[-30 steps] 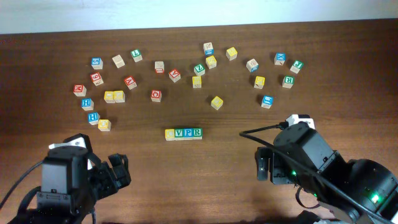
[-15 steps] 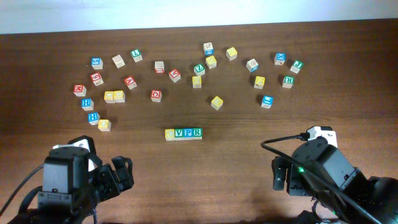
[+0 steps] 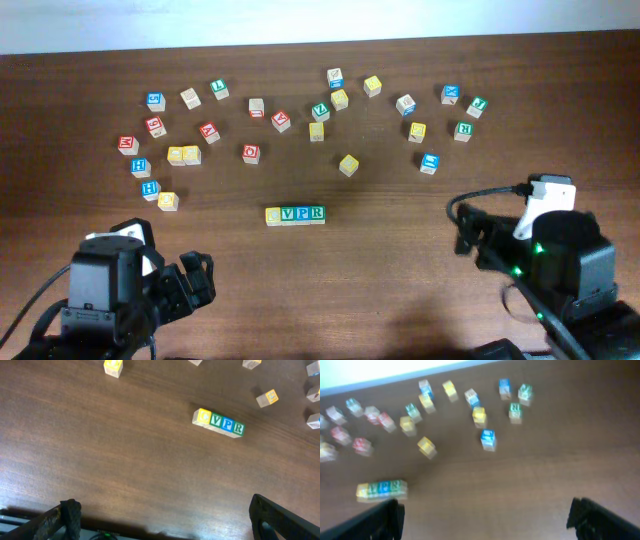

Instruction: Spell out CVPR

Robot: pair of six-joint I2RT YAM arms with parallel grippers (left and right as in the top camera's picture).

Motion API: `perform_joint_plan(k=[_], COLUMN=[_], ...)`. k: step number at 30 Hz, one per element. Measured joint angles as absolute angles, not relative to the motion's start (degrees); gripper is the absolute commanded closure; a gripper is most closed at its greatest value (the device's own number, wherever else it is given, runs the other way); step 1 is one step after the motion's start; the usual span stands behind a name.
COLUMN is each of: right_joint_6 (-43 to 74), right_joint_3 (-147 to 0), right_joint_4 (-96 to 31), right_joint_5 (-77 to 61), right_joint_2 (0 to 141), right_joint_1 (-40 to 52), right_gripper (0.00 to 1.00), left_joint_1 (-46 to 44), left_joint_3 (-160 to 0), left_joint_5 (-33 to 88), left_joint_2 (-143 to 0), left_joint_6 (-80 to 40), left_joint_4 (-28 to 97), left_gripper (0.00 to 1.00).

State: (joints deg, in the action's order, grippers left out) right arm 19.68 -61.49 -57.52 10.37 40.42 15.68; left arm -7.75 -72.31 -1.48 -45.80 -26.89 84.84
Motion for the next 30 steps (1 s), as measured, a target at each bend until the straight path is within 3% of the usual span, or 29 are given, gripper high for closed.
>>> perform_joint_plan(k=[8, 10, 17, 30], right_joint_6=[14.33, 14.31, 14.31, 8.32], right_joint_3=[-18.33, -12.32, -3.84, -0.60], right_joint_4=[-11.51, -7.57, -0.78, -4.08], right_joint_5=[0.47, -2.57, -2.87, -2.15], right_joint_2=[16.23, 13.17, 0.91, 0.80], right_joint_1=[10.83, 8.03, 6.72, 1.37], right_gripper=[0.02, 0.02, 0.02, 0.02], left_joint_1=[-7.75, -7.75, -7.75, -7.75], left_joint_3=[-72.20, -72.20, -72.20, -72.20], left_joint_5=[-1.32, -1.30, -1.28, -1.30], left_joint_2=[-45.95, -45.95, -45.95, -45.95], left_joint_6=[-26.89, -26.89, -26.89, -26.89], left_joint_4=[84.99, 84.82, 84.84, 84.84], left_gripper=[0.01, 0.01, 0.01, 0.01])
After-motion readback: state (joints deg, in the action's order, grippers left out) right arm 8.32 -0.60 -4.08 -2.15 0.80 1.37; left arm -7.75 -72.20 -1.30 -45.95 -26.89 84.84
